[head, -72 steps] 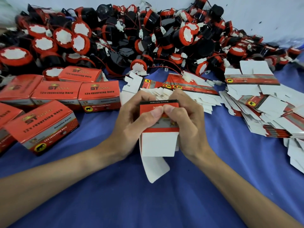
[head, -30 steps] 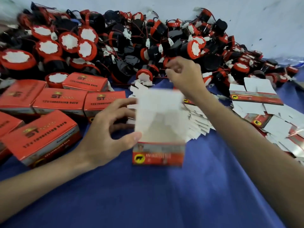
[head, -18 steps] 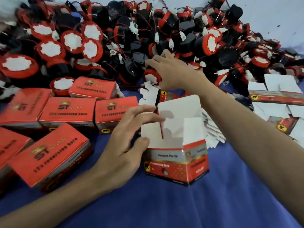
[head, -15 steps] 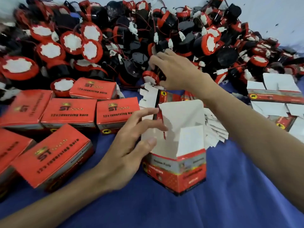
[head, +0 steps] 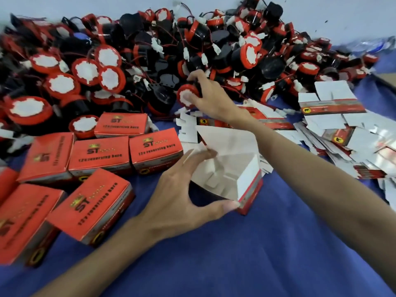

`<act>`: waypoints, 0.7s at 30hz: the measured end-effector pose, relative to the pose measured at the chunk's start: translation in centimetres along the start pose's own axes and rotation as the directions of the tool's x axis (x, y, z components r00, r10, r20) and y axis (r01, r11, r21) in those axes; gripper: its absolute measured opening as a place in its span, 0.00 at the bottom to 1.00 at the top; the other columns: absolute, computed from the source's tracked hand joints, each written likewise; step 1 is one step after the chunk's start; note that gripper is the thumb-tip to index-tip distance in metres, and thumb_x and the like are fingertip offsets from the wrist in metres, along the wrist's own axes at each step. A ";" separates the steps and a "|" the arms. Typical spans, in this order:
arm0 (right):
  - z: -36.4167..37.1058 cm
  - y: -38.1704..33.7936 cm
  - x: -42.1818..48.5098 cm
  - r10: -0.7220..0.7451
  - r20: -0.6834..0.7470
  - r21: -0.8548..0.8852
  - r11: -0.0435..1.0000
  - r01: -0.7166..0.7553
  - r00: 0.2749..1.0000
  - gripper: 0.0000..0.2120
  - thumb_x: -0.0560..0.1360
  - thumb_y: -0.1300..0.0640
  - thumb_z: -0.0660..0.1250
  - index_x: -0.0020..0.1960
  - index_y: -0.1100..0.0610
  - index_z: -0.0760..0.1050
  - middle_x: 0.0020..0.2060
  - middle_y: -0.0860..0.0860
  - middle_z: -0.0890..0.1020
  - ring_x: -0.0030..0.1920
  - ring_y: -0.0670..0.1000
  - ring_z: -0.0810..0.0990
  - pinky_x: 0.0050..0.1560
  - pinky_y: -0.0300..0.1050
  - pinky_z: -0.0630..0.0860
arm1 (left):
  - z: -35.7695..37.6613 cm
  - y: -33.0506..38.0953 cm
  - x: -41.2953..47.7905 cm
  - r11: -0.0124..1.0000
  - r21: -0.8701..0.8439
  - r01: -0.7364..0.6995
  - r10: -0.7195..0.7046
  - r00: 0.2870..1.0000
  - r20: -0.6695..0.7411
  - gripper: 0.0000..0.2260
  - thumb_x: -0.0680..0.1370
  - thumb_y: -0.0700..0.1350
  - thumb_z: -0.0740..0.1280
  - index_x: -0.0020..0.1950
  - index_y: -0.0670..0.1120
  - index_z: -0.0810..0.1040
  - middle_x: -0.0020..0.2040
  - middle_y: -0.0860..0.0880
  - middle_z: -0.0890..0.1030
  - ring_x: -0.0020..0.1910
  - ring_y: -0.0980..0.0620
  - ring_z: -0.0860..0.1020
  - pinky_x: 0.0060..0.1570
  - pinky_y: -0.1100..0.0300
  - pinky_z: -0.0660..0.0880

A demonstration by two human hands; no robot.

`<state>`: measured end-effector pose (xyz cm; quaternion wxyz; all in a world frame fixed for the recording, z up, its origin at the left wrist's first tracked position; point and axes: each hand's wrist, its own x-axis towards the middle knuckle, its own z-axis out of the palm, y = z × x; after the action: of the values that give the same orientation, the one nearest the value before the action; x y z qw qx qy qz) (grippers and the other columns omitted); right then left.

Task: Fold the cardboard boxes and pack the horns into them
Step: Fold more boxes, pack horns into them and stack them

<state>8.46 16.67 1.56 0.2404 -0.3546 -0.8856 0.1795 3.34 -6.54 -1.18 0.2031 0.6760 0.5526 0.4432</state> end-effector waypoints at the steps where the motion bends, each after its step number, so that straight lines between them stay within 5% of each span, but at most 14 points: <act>1: -0.6 -0.2 -0.4 0.012 -0.089 0.119 0.993 -0.001 0.996 0.18 0.80 0.53 0.62 0.65 0.60 0.65 0.51 0.53 0.78 0.49 0.52 0.78 0.53 0.43 0.74 | 0.1 0.0 0.0 1.000 0.027 0.006 -0.006 1.000 -0.028 0.31 0.64 0.67 0.68 0.64 0.55 0.70 0.63 0.63 0.72 0.63 0.68 0.69 0.59 0.76 0.62; 3: -2.3 -1.2 -1.5 0.088 -0.226 0.389 0.921 0.007 0.970 0.16 0.82 0.54 0.58 0.67 0.62 0.65 0.48 0.47 0.76 0.44 0.41 0.78 0.46 0.33 0.74 | 0.3 -0.1 0.1 0.995 0.099 0.033 -0.025 0.997 -0.079 0.33 0.62 0.69 0.68 0.62 0.54 0.72 0.60 0.62 0.72 0.59 0.68 0.69 0.58 0.79 0.60; 5: -4.4 -2.5 -3.2 0.209 -0.253 0.652 0.758 0.007 0.944 0.16 0.84 0.53 0.53 0.68 0.58 0.63 0.52 0.46 0.75 0.44 0.37 0.80 0.42 0.34 0.77 | 0.7 -0.1 0.2 0.986 0.156 0.055 -0.035 0.991 -0.127 0.35 0.61 0.71 0.68 0.61 0.52 0.72 0.57 0.59 0.72 0.54 0.67 0.69 0.54 0.81 0.60; 8: -8.1 -4.4 -6.5 0.222 -0.081 0.865 0.501 -0.042 0.972 0.18 0.83 0.49 0.54 0.70 0.56 0.60 0.55 0.53 0.78 0.44 0.49 0.80 0.33 0.34 0.75 | 1.1 -0.1 0.3 0.984 0.170 0.056 -0.022 0.980 -0.198 0.36 0.59 0.71 0.69 0.61 0.53 0.69 0.57 0.57 0.72 0.52 0.67 0.67 0.50 0.80 0.61; 10: -9.7 -5.4 -8.8 0.108 0.023 0.872 0.485 -0.073 0.994 0.17 0.79 0.53 0.62 0.66 0.55 0.63 0.48 0.50 0.80 0.37 0.48 0.77 0.25 0.32 0.67 | 1.2 -0.2 0.3 0.984 0.166 0.057 -0.019 0.976 -0.218 0.38 0.58 0.71 0.69 0.62 0.56 0.65 0.57 0.58 0.71 0.53 0.67 0.66 0.51 0.81 0.60; 13: -11.0 -7.2 -11.7 -0.061 0.071 0.734 0.680 -0.011 0.996 0.26 0.72 0.58 0.72 0.66 0.58 0.64 0.45 0.51 0.80 0.34 0.47 0.79 0.26 0.35 0.70 | 1.3 -0.1 0.3 0.981 0.168 0.095 -0.054 0.971 -0.231 0.42 0.56 0.72 0.70 0.65 0.58 0.62 0.58 0.62 0.69 0.56 0.66 0.68 0.49 0.76 0.62; 16: -9.5 -8.0 -13.7 -0.336 0.050 0.292 0.905 0.308 0.940 0.29 0.68 0.47 0.75 0.61 0.59 0.67 0.48 0.46 0.78 0.44 0.44 0.81 0.42 0.33 0.76 | 1.2 -0.1 0.1 0.984 0.166 0.065 -0.026 0.974 -0.225 0.37 0.63 0.69 0.68 0.65 0.55 0.63 0.59 0.57 0.71 0.55 0.62 0.70 0.48 0.72 0.69; 18: -8.0 -7.7 -14.3 -0.444 0.124 -0.006 0.894 0.448 0.887 0.33 0.67 0.42 0.75 0.61 0.63 0.72 0.51 0.52 0.77 0.49 0.49 0.78 0.50 0.41 0.76 | 1.1 -0.6 -0.1 0.989 0.148 0.021 0.007 0.982 -0.187 0.32 0.71 0.63 0.65 0.68 0.46 0.66 0.60 0.49 0.73 0.56 0.58 0.73 0.52 0.65 0.72; 21: -7.1 -6.7 -14.7 -0.394 0.155 -0.161 0.895 0.416 0.906 0.35 0.67 0.36 0.71 0.64 0.60 0.73 0.52 0.53 0.74 0.49 0.55 0.76 0.46 0.55 0.76 | 0.9 -1.0 -0.1 0.997 0.071 0.028 -0.016 0.986 -0.164 0.26 0.73 0.52 0.69 0.67 0.47 0.66 0.61 0.47 0.74 0.56 0.62 0.72 0.53 0.72 0.71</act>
<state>18.03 2.63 6.26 0.1847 -0.1723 -0.9657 0.0604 3.54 -6.11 -2.43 0.1371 0.6382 0.5905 0.4746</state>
